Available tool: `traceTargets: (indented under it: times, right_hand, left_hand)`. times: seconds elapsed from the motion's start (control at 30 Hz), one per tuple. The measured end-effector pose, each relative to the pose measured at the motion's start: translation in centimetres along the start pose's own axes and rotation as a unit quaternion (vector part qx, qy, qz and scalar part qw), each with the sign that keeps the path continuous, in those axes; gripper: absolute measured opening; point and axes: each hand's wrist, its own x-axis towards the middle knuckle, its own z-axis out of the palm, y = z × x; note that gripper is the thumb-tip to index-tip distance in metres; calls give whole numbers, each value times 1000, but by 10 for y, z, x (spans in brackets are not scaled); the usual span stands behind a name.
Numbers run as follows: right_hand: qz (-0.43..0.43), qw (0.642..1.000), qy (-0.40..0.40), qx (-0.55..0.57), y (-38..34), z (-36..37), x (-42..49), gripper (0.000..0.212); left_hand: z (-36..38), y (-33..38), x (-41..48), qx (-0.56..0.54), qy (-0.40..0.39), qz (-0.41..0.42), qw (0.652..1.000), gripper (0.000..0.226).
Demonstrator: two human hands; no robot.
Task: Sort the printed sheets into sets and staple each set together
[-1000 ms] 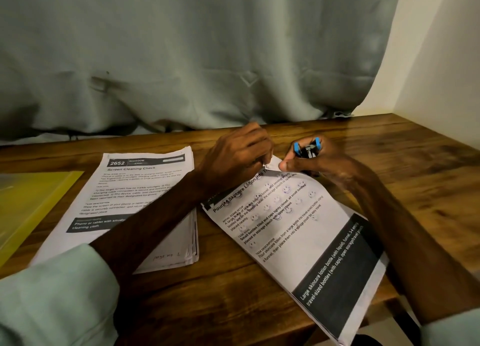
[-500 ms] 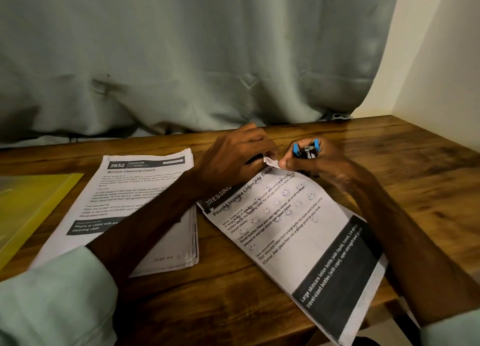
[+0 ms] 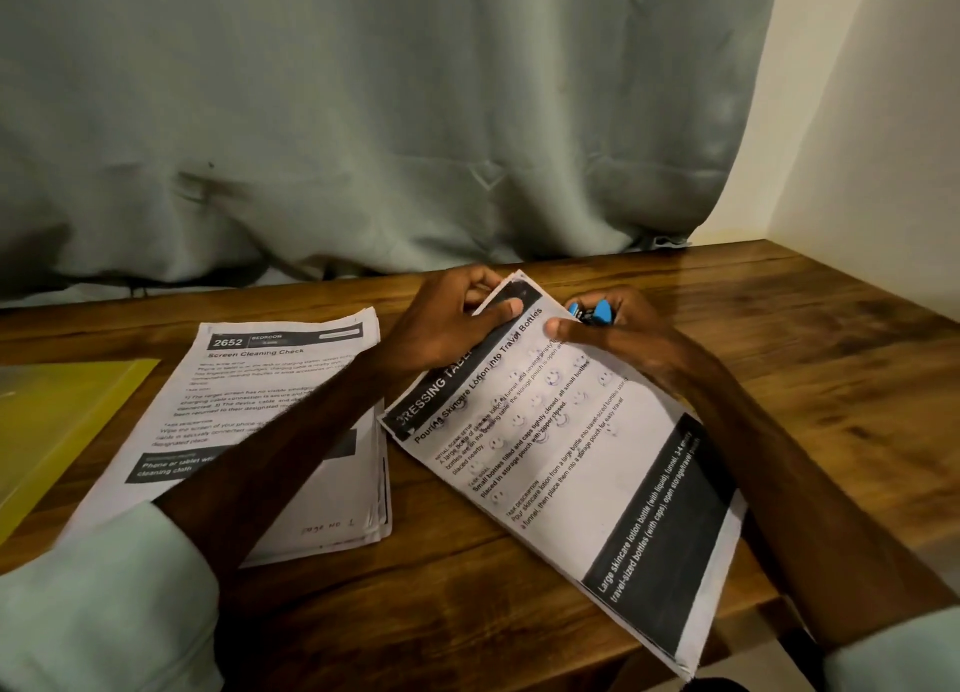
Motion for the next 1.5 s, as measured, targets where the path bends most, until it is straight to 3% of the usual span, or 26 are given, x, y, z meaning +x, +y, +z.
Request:
traceTargets:
  times: [0.1,0.2,0.37,0.5,0.6,0.7,0.9,1.1,1.2,1.27,1.33,1.4,1.5]
  right_hand:
    - [41,995,45,81,3,-6,1,60]
    - [112,984,127,51,14,-23,7,70]
    - [183,962,200,36,33,-45,13,34]
    - [117,970,181,-111,54,-55,8,33]
    - [93,955,162,-231,67,-58,9,29]
    - [64,947,180,-259,75,-52,14,26]
    - [105,916,216,-321,86,-45,19,22]
    - [126,916,192,-330,84,-36,20,26]
    - [55,918,184,-346,67,-28,12,43]
    - [-9,946,180,-270,42,-16,6,51]
    - [-31,990,92,-102,9,-1,-4,37]
    - [33,999,-25,22,-10,7,-11,30]
    - [73,993,-86,21,-15,11,-11,27]
  left_hand:
    - [2,-6,-1,-29,-14,-3,999,20]
    - [1,-8,-2,-26,-17,-9,999,21]
    - [-1,-7,-3,-31,-28,-19,999,19]
    - [-3,-7,-3,-39,-31,-27,998,21]
    - [-3,-5,-3,-39,-31,-27,998,21]
    - [-3,-6,-3,-38,-31,-24,998,20]
    - [-2,-6,-3,-41,-32,-30,998,19]
    - [-2,-7,-4,-34,-27,-16,999,15]
    - [-3,-5,-4,-26,-26,-8,999,17]
    - [-6,-2,-3,-28,-24,2,999,19]
    - [-11,0,-2,-35,-16,9,999,20]
    - [-18,0,-1,-45,-5,11,999,19]
    - [-35,-3,0,-57,5,1,998,19]
